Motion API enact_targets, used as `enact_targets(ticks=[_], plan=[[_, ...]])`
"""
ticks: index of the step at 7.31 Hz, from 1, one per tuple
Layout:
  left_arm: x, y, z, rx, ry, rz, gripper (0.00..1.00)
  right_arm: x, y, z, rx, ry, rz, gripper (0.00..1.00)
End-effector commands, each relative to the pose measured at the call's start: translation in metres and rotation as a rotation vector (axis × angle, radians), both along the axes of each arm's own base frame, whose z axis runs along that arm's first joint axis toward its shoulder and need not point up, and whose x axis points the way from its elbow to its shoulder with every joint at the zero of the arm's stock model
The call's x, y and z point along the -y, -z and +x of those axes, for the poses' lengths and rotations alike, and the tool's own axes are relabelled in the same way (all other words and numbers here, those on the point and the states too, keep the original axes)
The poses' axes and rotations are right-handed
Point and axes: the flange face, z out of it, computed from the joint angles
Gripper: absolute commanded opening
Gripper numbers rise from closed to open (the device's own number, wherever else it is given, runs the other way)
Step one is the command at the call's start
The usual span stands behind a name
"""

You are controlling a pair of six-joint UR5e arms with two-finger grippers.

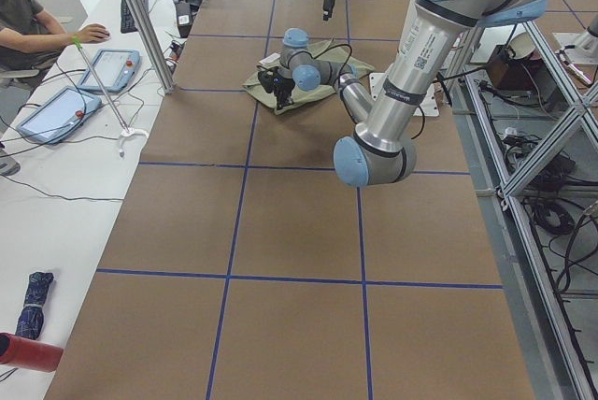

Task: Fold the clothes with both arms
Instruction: 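Grasp the corner with the left gripper and pull it away from the robot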

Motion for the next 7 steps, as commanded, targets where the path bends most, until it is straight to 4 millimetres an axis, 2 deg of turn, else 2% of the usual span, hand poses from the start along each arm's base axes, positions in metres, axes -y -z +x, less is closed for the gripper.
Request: enact_targets(ticks=[1, 2, 3, 4, 6, 7], plan=[[0.082, -0.027, 0.008, 0.014, 0.061, 0.101, 0.0, 0.003, -0.001, -0.002, -0.003, -0.007, 0.001, 1.0], [0.12, -0.015, 0.021, 0.011, 0.069, 0.137, 0.0, 0.008, 0.001, -0.009, 0.001, -0.012, 0.006, 1.0], [0.152, -0.004, 0.026, 0.015, 0.072, 0.173, 0.0, 0.011, 0.001, -0.014, 0.001, -0.012, 0.006, 1.0], [0.168, -0.006, 0.029, 0.002, 0.077, 0.243, 0.0, 0.012, 0.0, -0.014, 0.001, -0.013, 0.006, 1.0], [0.199, 0.014, 0.062, 0.017, 0.12, 0.323, 0.0, 0.013, -0.002, -0.015, -0.003, -0.013, 0.003, 1.0], [0.196, 0.014, 0.068, -0.008, 0.122, 0.344, 0.0, 0.013, -0.001, -0.014, -0.002, -0.016, 0.005, 1.0]])
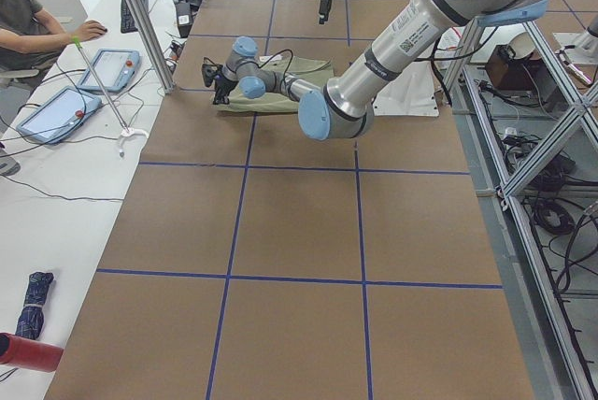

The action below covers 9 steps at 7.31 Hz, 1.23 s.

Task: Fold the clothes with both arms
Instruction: 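Grasp the corner with the left gripper and pull it away from the robot, then move the right gripper over the shirt's collar-side edge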

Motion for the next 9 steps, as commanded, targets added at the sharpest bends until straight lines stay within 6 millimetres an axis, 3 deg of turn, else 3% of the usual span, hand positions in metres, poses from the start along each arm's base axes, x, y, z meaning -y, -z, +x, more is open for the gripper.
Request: enact_targets(ticks=[1, 2, 3, 4, 5, 6, 8, 9], plan=[[0.005, 0.006, 0.012, -0.017, 0.009, 0.037, 0.46, 0.0, -0.001, 0.0, -0.003, -0.001, -0.002, 1.0], [0.005, 0.004, 0.012, -0.005, 0.0, 0.047, 0.99, 0.001, -0.002, 0.0, -0.006, -0.001, -0.004, 1.0], [0.007, 0.006, 0.008, 0.022, -0.022, 0.083, 1.0, 0.005, -0.007, 0.0, -0.021, -0.008, -0.009, 1.0], [0.025, 0.011, -0.018, 0.038, -0.03, 0.11, 1.0, 0.011, -0.014, -0.004, -0.037, -0.016, -0.004, 1.0], [0.03, 0.007, -0.041, 0.047, -0.104, 0.079, 1.0, 0.029, -0.011, -0.023, -0.048, -0.022, 0.0, 1.0], [0.018, 0.008, -0.062, 0.092, -0.162, 0.068, 1.0, 0.048, -0.002, -0.047, -0.089, -0.004, 0.025, 1.0], [-0.034, -0.002, -0.108, 0.117, -0.18, 0.043, 1.0, 0.073, 0.031, -0.085, -0.228, 0.093, 0.1, 1.0], [-0.062, 0.003, -0.124, 0.08, -0.223, 0.044, 1.0, 0.087, 0.049, -0.109, -0.278, 0.127, 0.108, 1.0]])
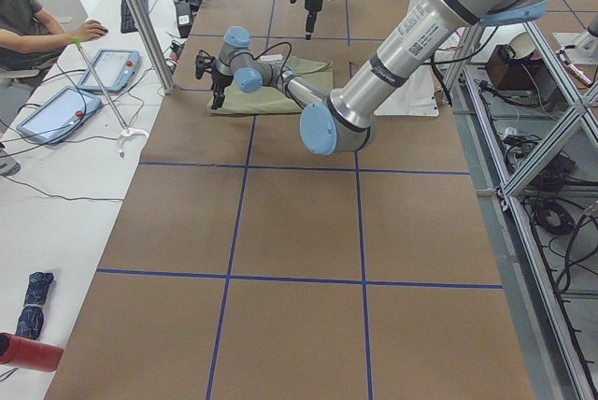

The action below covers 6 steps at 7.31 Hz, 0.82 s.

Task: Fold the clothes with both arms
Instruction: 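Move the right gripper over the shirt's collar-side edge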

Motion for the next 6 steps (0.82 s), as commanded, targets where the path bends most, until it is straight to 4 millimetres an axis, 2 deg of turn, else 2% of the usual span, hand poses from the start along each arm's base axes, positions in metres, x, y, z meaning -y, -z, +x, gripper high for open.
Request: enact_targets(ticks=[1, 2, 3, 4, 6], plan=[[-0.066, 0.019, -0.037, -0.043, -0.073, -0.008, 1.0, 0.032, 0.034, -0.056, -0.131, 0.065, 0.04, 1.0], [-0.118, 0.036, -0.036, -0.044, -0.125, -0.011, 1.0, 0.037, 0.043, -0.083, -0.177, 0.105, 0.082, 1.0], [-0.154, 0.056, -0.05, -0.06, -0.15, -0.003, 1.0, 0.029, 0.04, -0.1, -0.215, 0.164, 0.099, 1.0], [-0.17, 0.064, -0.056, -0.071, -0.176, -0.014, 1.0, 0.019, 0.041, -0.105, -0.248, 0.209, 0.106, 1.0], [-0.172, 0.059, -0.055, -0.07, -0.184, -0.025, 1.0, -0.006, 0.036, -0.127, -0.278, 0.307, 0.145, 1.0]])
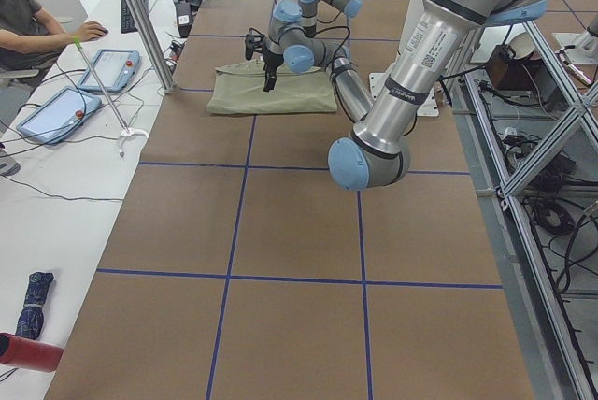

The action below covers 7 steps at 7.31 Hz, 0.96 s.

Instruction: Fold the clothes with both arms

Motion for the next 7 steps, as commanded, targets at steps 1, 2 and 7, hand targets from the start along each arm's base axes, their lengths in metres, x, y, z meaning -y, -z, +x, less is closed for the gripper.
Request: enact_targets(ticks=[1, 2, 7], plan=[[-0.005, -0.006, 0.0, 0.007, -0.01, -0.012, 1.0, -0.026, -0.004, -0.022, -0.034, 0.078, 0.03, 1.0], [-0.005, -0.009, 0.003, 0.011, -0.013, -0.015, 1.0, -0.033, -0.009, -0.028, -0.051, 0.091, 0.023, 1.0], [-0.009, -0.011, 0.012, 0.006, -0.02, -0.028, 1.0, -0.051, -0.029, -0.037, -0.124, 0.13, 0.022, 1.0]])
